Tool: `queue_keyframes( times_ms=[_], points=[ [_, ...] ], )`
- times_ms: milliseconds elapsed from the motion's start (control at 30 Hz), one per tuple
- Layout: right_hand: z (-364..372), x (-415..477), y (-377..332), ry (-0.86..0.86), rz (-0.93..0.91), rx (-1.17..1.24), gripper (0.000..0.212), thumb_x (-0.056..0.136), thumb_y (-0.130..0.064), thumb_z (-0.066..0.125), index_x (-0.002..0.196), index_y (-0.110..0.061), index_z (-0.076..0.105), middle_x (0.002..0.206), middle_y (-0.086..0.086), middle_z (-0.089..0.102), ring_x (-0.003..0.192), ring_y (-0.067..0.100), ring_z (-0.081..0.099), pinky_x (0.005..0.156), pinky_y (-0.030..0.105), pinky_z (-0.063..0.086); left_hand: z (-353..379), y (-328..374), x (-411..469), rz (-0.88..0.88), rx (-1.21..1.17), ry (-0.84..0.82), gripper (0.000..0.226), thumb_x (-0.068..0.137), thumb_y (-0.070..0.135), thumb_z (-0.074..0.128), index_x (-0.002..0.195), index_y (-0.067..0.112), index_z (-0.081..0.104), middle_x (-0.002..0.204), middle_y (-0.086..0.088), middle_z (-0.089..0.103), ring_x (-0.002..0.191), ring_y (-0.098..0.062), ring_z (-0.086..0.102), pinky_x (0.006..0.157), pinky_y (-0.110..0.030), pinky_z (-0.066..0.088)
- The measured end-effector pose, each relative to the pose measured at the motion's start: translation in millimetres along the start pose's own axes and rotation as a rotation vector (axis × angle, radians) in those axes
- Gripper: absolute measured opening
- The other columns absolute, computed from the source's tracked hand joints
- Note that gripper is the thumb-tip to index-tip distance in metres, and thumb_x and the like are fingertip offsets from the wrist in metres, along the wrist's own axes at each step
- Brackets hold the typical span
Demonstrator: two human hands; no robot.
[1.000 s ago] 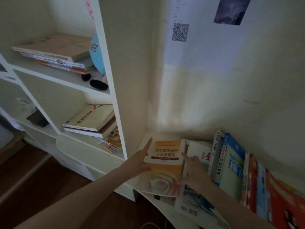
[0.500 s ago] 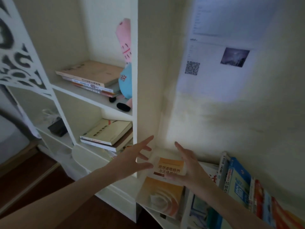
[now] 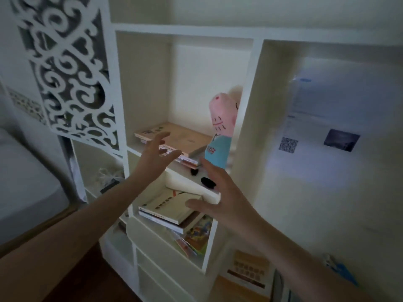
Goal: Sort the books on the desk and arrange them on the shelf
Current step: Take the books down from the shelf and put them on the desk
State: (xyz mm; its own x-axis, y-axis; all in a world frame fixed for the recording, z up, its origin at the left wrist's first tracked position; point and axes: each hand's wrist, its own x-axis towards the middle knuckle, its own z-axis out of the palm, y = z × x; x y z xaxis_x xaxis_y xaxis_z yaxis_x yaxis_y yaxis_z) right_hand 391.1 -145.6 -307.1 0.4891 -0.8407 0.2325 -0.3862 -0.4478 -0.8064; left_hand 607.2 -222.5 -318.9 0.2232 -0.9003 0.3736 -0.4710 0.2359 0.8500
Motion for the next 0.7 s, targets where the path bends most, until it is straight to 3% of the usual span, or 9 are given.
queue_keyframes(
  times_ms=[100, 233, 300, 400, 467, 533, 600, 633, 700],
  points=[
    [8, 42, -11, 0.015, -0.003, 0.003, 0.093, 0.079, -0.032, 0.078, 0.150, -0.040, 0.018, 0.148, -0.020, 0.021, 0.129, -0.004, 0.025, 0.108, 0.025, 0.032, -7, -12, 24, -0.258, -0.109, -0.106, 0.087, 0.082, 0.035, 0.072, 0.150, 0.032, 0.018, 0.156, -0.011, 0.018, 0.135, -0.033, 0.035, 0.103, -0.046, 0.042],
    [16, 93, -10, 0.073, 0.031, 0.052, 0.097, 0.079, -0.033, 0.078, 0.153, -0.032, 0.015, 0.162, -0.008, 0.008, 0.146, 0.010, 0.014, 0.113, 0.023, 0.016, -8, -22, 44, -0.509, -0.374, -0.160, 0.103, 0.078, 0.030, 0.075, 0.152, 0.032, 0.003, 0.156, -0.016, 0.017, 0.133, -0.039, 0.036, 0.094, -0.043, 0.050],
    [18, 112, -6, 0.091, 0.043, 0.012, 0.099, 0.079, -0.032, 0.078, 0.154, -0.028, 0.013, 0.163, -0.005, 0.006, 0.147, 0.011, 0.012, 0.110, 0.020, 0.018, -9, -24, 52, -0.532, -0.428, -0.175, 0.102, 0.081, 0.024, 0.073, 0.153, 0.027, 0.002, 0.157, -0.015, 0.015, 0.134, -0.039, 0.035, 0.089, -0.042, 0.053],
    [20, 134, 3, 0.117, 0.066, -0.013, 0.102, 0.078, -0.029, 0.079, 0.154, -0.026, 0.011, 0.163, -0.001, 0.005, 0.149, 0.016, 0.011, 0.119, 0.037, 0.020, -9, -23, 62, -0.538, -0.543, -0.190, 0.088, 0.084, 0.013, 0.069, 0.152, 0.014, 0.013, 0.157, -0.013, 0.012, 0.136, -0.036, 0.033, 0.070, -0.034, 0.058],
    [21, 144, 12, 0.124, 0.096, -0.054, 0.104, 0.078, -0.024, 0.080, 0.154, -0.026, 0.010, 0.163, 0.001, 0.004, 0.149, 0.018, 0.011, 0.119, 0.040, 0.021, -6, -26, 67, -0.585, -0.604, -0.165, 0.088, 0.086, 0.006, 0.066, 0.152, 0.014, 0.010, 0.154, -0.019, 0.018, 0.128, -0.041, 0.043, 0.079, -0.041, 0.056],
    [20, 153, 21, 0.120, 0.113, -0.128, 0.105, 0.077, -0.018, 0.081, 0.154, -0.024, 0.011, 0.162, 0.003, 0.006, 0.149, 0.021, 0.011, 0.119, 0.041, 0.022, -3, -36, 75, -0.538, -0.522, -0.146, 0.086, 0.087, -0.001, 0.062, 0.152, 0.016, 0.007, 0.145, -0.023, 0.033, 0.117, -0.037, 0.053, 0.085, -0.040, 0.054],
    [21, 159, 29, 0.120, 0.109, -0.226, 0.103, 0.078, -0.020, 0.081, 0.155, -0.024, 0.013, 0.162, 0.002, 0.009, 0.148, 0.021, 0.013, 0.118, 0.040, 0.024, -1, -43, 79, -0.444, -0.338, -0.193, 0.089, 0.085, -0.005, 0.060, 0.152, 0.017, 0.006, 0.133, -0.022, 0.044, 0.108, -0.032, 0.056, 0.076, -0.031, 0.055],
    [22, 162, 32, 0.126, 0.109, -0.258, 0.102, 0.078, -0.023, 0.080, 0.155, -0.025, 0.014, 0.162, 0.000, 0.010, 0.148, 0.020, 0.014, 0.118, 0.039, 0.025, -1, -45, 78, -0.396, -0.210, -0.222, 0.093, 0.083, -0.005, 0.062, 0.153, 0.018, 0.005, 0.132, -0.022, 0.044, 0.108, -0.031, 0.055, 0.076, -0.029, 0.052],
    [25, 167, 35, 0.138, 0.118, -0.271, 0.103, 0.078, -0.025, 0.081, 0.155, -0.025, 0.012, 0.163, -0.002, 0.009, 0.148, 0.019, 0.013, 0.119, 0.039, 0.024, -1, -51, 76, -0.265, 0.092, -0.242, 0.105, 0.076, 0.001, 0.074, 0.153, 0.019, 0.005, 0.145, -0.018, 0.028, 0.126, -0.033, 0.042, 0.093, -0.031, 0.044]
  ],
)
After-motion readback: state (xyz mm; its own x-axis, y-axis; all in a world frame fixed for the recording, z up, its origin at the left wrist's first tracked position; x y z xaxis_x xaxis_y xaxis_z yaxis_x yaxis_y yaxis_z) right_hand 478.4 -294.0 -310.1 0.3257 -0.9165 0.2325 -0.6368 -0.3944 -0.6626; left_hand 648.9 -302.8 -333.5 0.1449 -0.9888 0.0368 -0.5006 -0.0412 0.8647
